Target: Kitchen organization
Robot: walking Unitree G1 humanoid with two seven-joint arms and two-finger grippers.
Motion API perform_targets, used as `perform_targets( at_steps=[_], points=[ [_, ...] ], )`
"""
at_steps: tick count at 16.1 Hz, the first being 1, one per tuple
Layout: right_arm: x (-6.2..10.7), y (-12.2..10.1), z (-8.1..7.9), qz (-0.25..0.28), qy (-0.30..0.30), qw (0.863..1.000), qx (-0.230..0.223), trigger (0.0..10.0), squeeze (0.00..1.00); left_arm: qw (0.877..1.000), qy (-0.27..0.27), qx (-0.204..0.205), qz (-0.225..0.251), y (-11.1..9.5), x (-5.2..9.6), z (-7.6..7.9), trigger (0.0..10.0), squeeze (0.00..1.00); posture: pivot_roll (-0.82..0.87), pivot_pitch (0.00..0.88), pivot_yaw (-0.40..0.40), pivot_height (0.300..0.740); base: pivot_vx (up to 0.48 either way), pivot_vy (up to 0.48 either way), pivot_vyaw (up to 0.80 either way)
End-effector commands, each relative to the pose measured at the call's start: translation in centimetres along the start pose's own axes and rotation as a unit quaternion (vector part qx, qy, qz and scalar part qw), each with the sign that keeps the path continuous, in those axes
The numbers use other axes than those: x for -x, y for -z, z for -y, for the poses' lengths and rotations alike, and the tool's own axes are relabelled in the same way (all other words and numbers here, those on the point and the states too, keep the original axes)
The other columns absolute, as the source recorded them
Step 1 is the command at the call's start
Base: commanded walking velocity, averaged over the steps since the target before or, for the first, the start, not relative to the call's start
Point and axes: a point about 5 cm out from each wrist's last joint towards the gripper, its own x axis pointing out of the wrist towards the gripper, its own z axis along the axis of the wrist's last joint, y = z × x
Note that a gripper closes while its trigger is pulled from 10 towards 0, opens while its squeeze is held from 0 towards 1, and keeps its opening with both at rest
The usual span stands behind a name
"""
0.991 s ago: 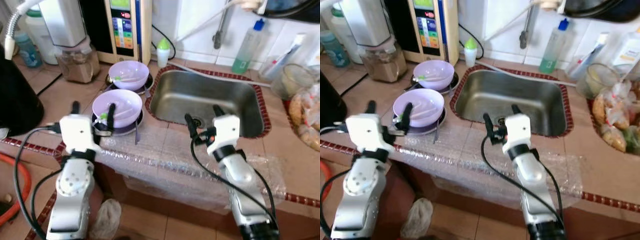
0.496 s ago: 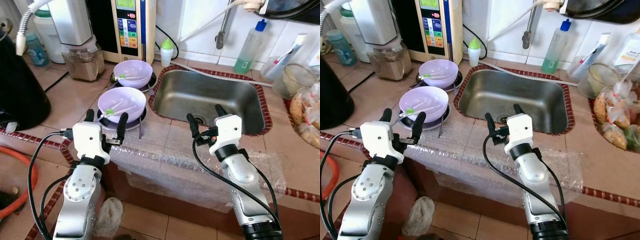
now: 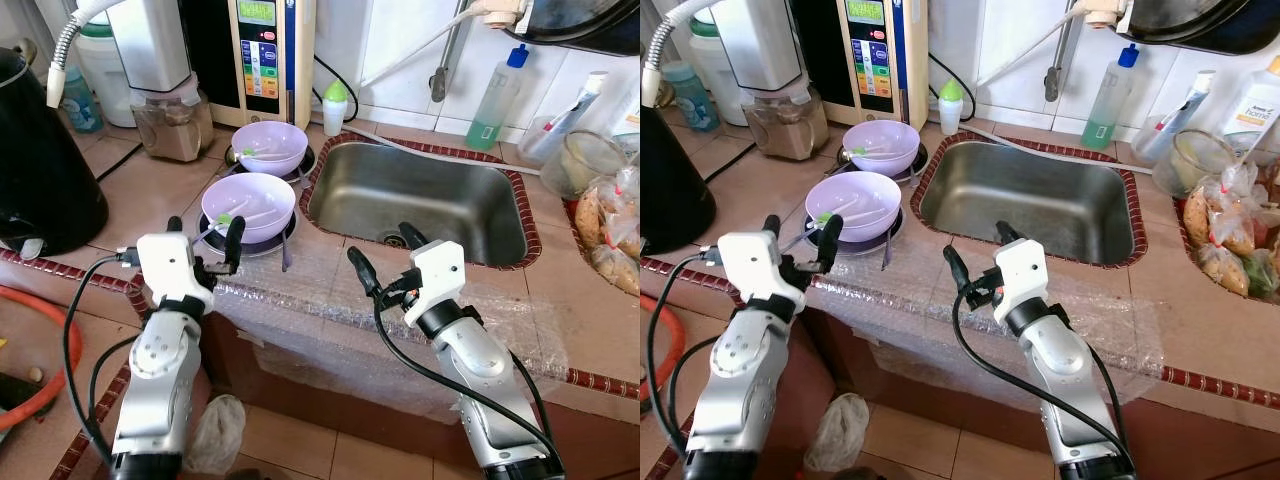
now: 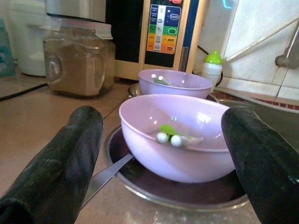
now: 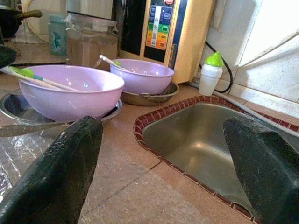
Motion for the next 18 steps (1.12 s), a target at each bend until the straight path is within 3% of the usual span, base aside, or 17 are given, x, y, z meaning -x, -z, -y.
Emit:
perform_targets(
  at_steps=[1, 2, 3, 4, 10, 13, 18],
  points=[
    [0.2, -0.3, 0.1, 0.0, -0.002, 1.0, 0.001, 10.0, 0.0, 1.0, 0.005, 0.01, 0.005, 0.0, -0.5, 0.1, 10.0, 0.0, -0.02, 0.01, -0.024, 0.74, 0.0, 0.0, 0.0],
    [0.2, -0.4, 0.1, -0.001, -0.005, 1.0, 0.003, 10.0, 0.0, 1.0, 0.008, 0.011, 0.007, 0.1, -0.9, 0.2, 8.1, 0.0, -0.02, 0.015, -0.022, 0.74, 0.0, 0.0, 0.0],
    [0.2, -0.4, 0.1, -0.001, -0.005, 1.0, 0.003, 10.0, 0.0, 1.0, 0.012, 0.013, 0.008, 0.2, -1.2, 0.3, 1.4, 0.0, -0.02, 0.014, -0.023, 0.74, 0.0, 0.0, 0.0],
    [0.2, -0.5, 0.1, -0.001, -0.007, 1.0, 0.003, 10.0, 0.0, 1.0, 0.016, 0.015, 0.008, 0.4, -1.6, 0.3, 0.0, 0.0, -0.03, 0.018, -0.019, 0.74, 0.0, 0.0, 0.0],
    [0.2, -0.5, -1.2, -0.002, -0.051, 0.999, -0.017, 10.0, 0.0, 0.998, 0.021, 0.055, -0.008, 1.1, -2.6, -0.2, 0.0, 0.0, -0.03, 0.021, -0.003, 0.74, 0.0, 0.0, 0.0],
    [0.3, -0.2, -2.4, -0.015, -0.103, 0.993, -0.053, 10.0, 0.0, 0.998, 0.016, 0.066, -0.009, 1.2, -2.8, -0.4, 0.0, 0.0, -0.02, 0.018, 0.002, 0.74, 0.0, 0.0, 0.0],
    [0.2, 0.1, -2.5, -0.026, -0.117, 0.991, -0.055, 10.0, 0.0, 0.997, 0.01, 0.071, -0.006, 1.0, -3.0, -0.9, 0.0, 0.0, -0.01, 0.012, 0.0, 0.74, 0.0, 0.0, 0.0]
  ],
)
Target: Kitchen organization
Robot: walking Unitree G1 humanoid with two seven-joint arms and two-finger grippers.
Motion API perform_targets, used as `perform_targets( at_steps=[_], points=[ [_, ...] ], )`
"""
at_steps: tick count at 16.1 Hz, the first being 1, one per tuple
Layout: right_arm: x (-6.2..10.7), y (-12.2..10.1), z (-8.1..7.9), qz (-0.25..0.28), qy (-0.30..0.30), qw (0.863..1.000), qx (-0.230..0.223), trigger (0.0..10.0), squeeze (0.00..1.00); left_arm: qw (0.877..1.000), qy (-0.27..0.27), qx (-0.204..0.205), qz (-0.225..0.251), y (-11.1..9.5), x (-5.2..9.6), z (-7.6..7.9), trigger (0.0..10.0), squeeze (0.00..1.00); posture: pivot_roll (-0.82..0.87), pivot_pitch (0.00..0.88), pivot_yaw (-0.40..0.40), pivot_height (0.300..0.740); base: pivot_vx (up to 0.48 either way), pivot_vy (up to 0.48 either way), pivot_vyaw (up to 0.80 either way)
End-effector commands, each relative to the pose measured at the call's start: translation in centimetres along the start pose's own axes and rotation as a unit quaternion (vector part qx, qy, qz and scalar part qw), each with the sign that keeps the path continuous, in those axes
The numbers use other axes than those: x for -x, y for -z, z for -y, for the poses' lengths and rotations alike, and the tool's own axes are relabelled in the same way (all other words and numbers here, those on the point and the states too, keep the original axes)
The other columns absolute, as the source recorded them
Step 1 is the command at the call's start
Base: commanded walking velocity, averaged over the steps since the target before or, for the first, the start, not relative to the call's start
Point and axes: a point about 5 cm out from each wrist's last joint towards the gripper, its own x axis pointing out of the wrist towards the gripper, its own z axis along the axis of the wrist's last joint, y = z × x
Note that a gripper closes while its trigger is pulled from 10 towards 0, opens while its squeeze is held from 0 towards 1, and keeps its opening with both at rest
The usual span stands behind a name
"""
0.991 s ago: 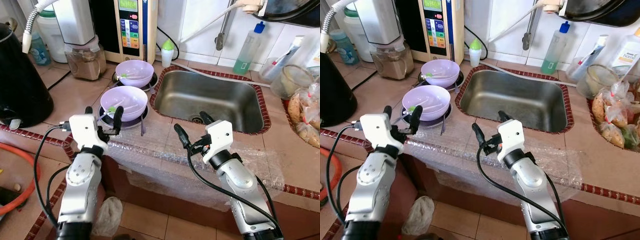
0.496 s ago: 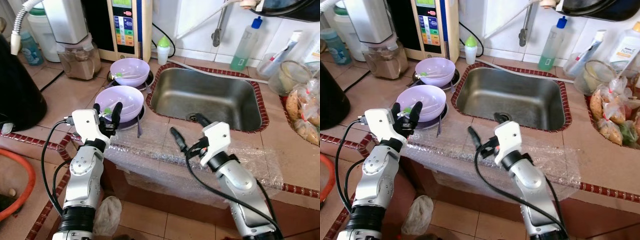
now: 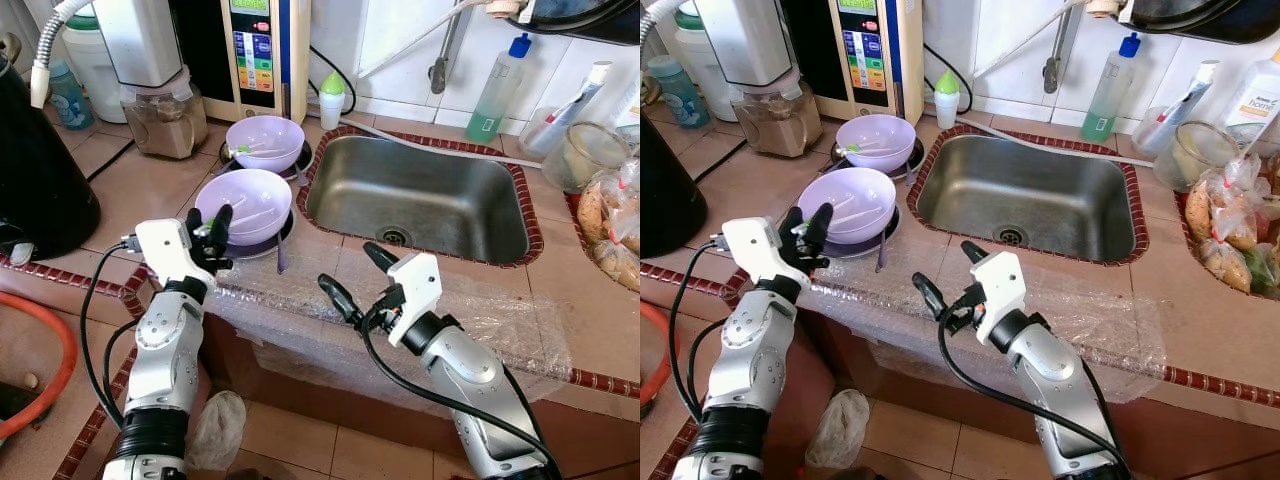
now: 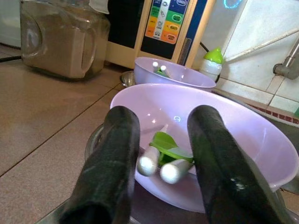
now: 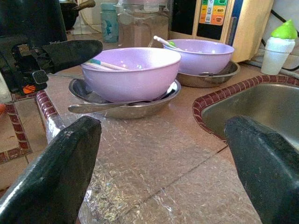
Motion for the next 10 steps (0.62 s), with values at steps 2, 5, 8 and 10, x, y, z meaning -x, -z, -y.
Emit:
perform_targets(
  at_steps=[2, 5, 8, 10],
  points=[
    [-0.21, -0.34, -0.02, 0.001, -0.01, 1.0, -0.001, 10.0, 0.0, 1.0, 0.006, 0.001, 0.003, -0.34, -0.36, 0.04, 0.0, 0.0, -0.01, 0.01, 0.0, 0.74, 0.0, 0.0, 0.0],
    [-0.29, -0.25, -0.13, 0.0, -0.013, 1.0, -0.004, 10.0, 0.0, 1.0, 0.008, 0.003, 0.007, -0.56, -0.31, 0.11, 0.0, 0.0, 0.0, 0.006, -0.001, 0.74, 0.0, 0.0, 0.0],
    [-0.31, -0.17, -0.3, 0.0, -0.021, 1.0, -0.009, 10.0, 0.0, 1.0, 0.012, 0.004, 0.011, -0.87, -0.37, 0.23, 0.0, 0.0, 0.0, 0.012, 0.005, 0.74, 0.0, 0.0, 0.0],
    [-0.42, -0.22, -0.25, 0.001, -0.02, 1.0, -0.009, 10.0, 0.0, 1.0, 0.013, 0.004, 0.015, -1.23, -0.43, 0.26, 0.0, 0.0, 0.0, 0.009, 0.006, 0.74, 0.0, 0.0, 0.0]
  ],
)
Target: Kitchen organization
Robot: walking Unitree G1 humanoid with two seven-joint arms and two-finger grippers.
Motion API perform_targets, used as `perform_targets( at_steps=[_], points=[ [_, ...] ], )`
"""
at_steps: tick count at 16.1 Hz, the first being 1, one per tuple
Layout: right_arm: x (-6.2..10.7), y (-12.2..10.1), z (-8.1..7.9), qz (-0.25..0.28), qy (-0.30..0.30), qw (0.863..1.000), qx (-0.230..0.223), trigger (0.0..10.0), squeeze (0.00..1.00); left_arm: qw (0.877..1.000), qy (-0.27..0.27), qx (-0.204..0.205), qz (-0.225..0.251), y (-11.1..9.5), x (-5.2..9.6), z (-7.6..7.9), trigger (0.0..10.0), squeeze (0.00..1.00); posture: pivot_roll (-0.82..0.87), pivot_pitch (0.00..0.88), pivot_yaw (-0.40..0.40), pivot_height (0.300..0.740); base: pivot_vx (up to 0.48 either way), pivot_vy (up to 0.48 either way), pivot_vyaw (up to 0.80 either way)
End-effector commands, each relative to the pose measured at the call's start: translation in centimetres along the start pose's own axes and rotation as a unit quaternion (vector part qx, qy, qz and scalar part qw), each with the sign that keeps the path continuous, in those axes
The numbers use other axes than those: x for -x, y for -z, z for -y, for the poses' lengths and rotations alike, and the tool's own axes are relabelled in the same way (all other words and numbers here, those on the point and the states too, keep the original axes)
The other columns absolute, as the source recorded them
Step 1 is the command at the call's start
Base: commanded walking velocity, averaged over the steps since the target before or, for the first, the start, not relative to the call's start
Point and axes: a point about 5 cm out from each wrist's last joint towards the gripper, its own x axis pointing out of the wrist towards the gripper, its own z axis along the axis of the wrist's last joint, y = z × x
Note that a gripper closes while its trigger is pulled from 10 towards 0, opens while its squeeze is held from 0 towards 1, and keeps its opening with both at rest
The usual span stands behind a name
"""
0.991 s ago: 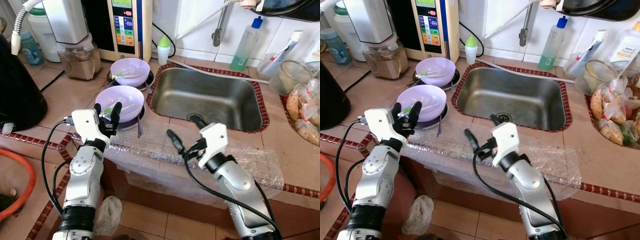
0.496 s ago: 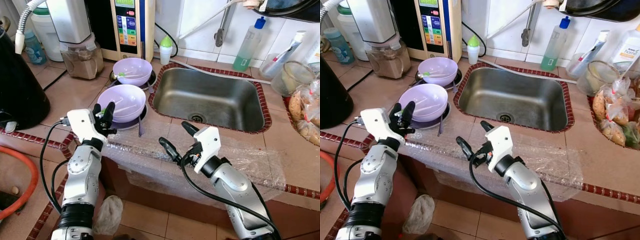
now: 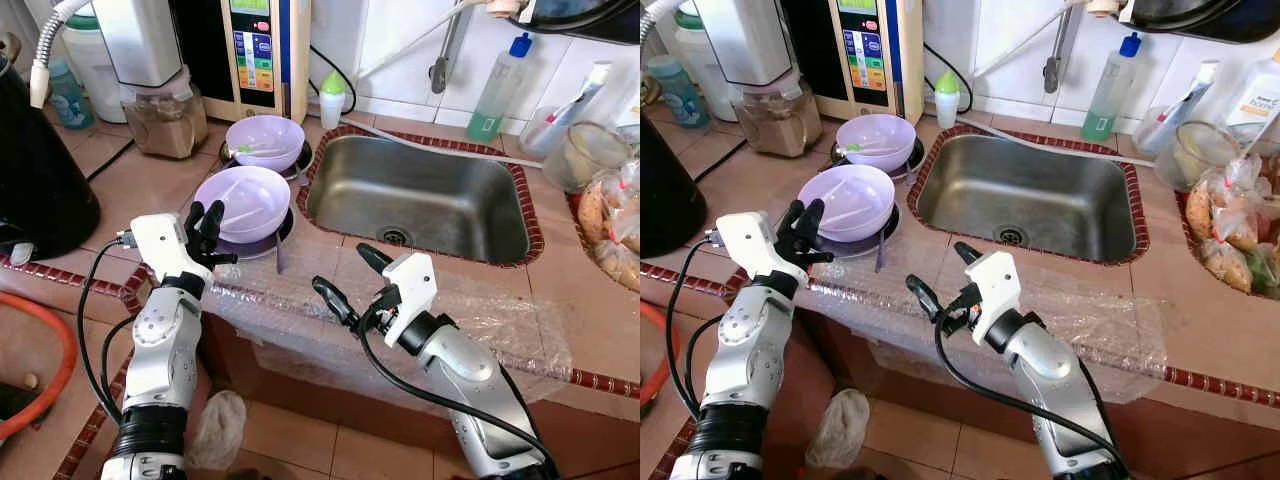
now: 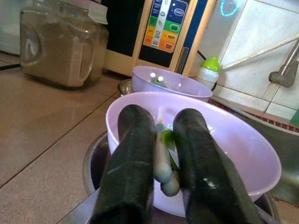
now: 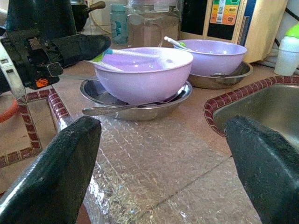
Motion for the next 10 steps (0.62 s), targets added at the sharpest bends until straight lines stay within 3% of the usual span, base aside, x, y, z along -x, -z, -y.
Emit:
perform_targets(
  at_steps=[1, 8, 10],
  points=[
    [-0.1, -0.1, 0.2, 0.001, 0.001, 1.0, -0.003, 10.0, 0.0, 1.0, 0.01, -0.001, 0.006, -0.6, -0.3, 0.3, 0.0, 0.0, 0.0, 0.008, 0.007, 0.74, 0.0, 0.0, 0.0],
    [-0.4, -0.3, 0.7, 0.013, 0.025, 1.0, 0.002, 10.0, 0.0, 0.997, 0.056, -0.013, 0.049, -3.5, -0.9, 2.0, 0.0, 0.0, 0.01, 0.0, 0.009, 0.74, 0.0, 0.0, 0.0],
    [-0.7, -0.7, 1.1, 0.025, 0.043, 0.999, 0.019, 10.0, 0.0, 0.994, 0.087, -0.038, 0.062, -4.7, -1.3, 2.4, 0.0, 0.0, 0.01, 0.0, 0.02, 0.74, 0.0, 0.0, 0.0]
  ],
)
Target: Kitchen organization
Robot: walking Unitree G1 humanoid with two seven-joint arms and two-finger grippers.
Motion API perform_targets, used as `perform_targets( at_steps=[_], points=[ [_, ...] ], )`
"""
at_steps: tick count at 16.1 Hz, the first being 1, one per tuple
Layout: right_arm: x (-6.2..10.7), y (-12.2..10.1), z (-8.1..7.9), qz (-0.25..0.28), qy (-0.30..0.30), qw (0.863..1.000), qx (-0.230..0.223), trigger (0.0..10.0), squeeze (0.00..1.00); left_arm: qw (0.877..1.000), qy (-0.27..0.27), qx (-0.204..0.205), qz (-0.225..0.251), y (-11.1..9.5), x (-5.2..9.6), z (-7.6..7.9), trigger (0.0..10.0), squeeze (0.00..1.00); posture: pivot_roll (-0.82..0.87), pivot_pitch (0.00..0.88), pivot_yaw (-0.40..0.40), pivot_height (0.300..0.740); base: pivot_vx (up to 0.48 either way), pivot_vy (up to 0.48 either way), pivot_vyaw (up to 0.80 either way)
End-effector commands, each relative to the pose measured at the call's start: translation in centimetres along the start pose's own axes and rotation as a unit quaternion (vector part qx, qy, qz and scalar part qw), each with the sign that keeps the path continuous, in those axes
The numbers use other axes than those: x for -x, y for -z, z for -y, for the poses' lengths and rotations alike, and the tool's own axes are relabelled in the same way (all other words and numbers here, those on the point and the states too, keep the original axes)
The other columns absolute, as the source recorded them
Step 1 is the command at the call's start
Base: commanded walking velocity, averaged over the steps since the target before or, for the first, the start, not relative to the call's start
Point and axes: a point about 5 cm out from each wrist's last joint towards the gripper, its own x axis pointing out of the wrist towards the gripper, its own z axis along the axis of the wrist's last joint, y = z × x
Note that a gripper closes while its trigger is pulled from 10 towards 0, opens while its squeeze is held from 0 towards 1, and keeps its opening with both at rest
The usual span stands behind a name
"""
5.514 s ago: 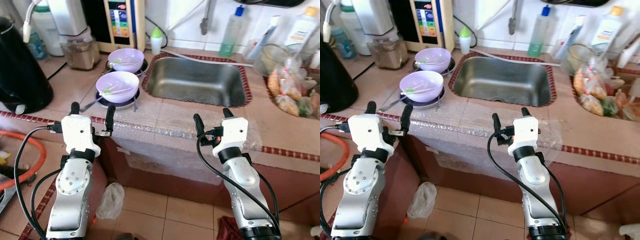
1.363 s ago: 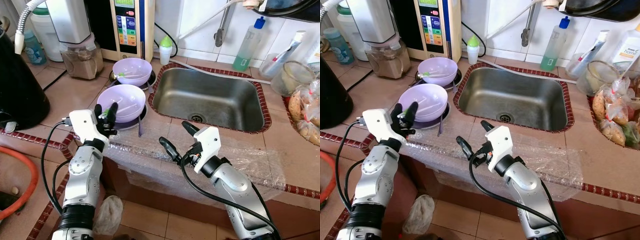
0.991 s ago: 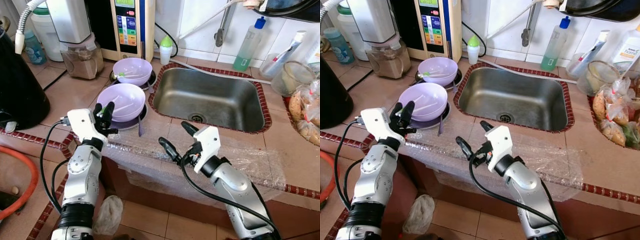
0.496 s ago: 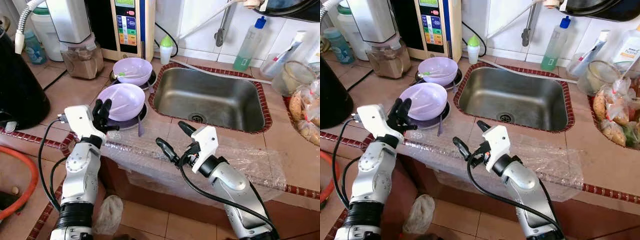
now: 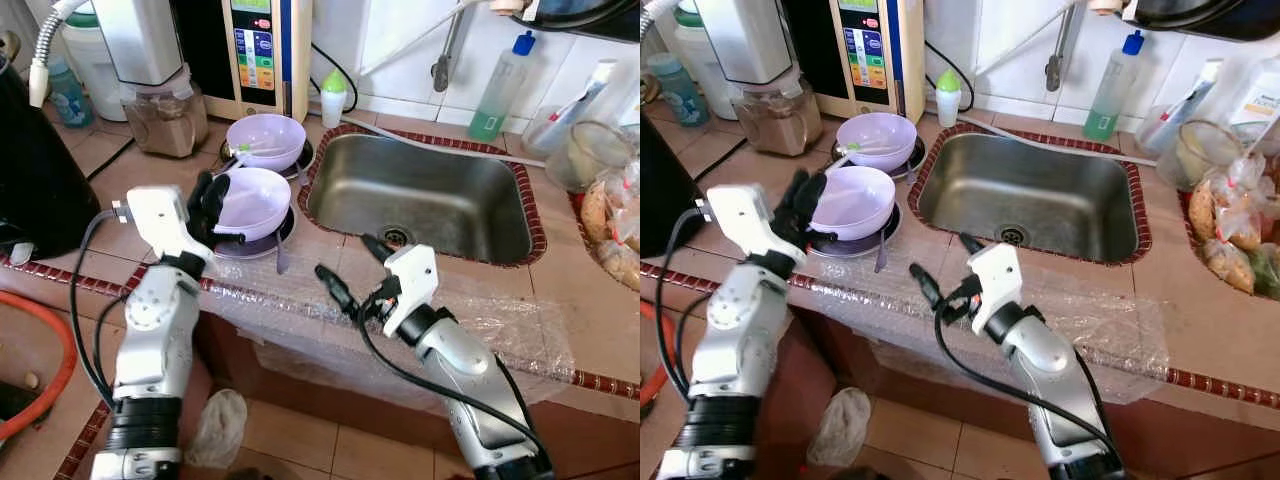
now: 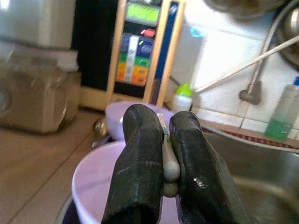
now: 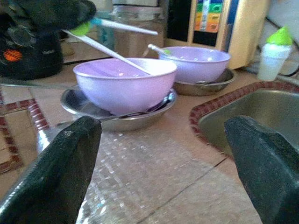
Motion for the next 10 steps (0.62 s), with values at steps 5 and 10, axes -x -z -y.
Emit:
perform_targets(
  at_steps=[5, 10],
  points=[
    [-0.3, -0.7, 1.5, 0.009, 0.016, 0.993, 0.113, 10.0, 0.0, 0.989, 0.145, 0.006, 0.027, -4.2, -2.5, 4.3, 0.0, 0.0, 0.01, 0.0, 0.021, 0.74, 0.0, 0.0, 0.0],
    [-0.8, -1.2, 2.5, 0.009, 0.007, 0.977, 0.211, 10.0, 0.0, 0.974, 0.223, 0.02, -0.035, -2.6, -2.4, 8.3, 0.0, 0.0, 0.0, 0.0, 0.018, 0.74, 0.0, 0.0, 0.0]
  ],
)
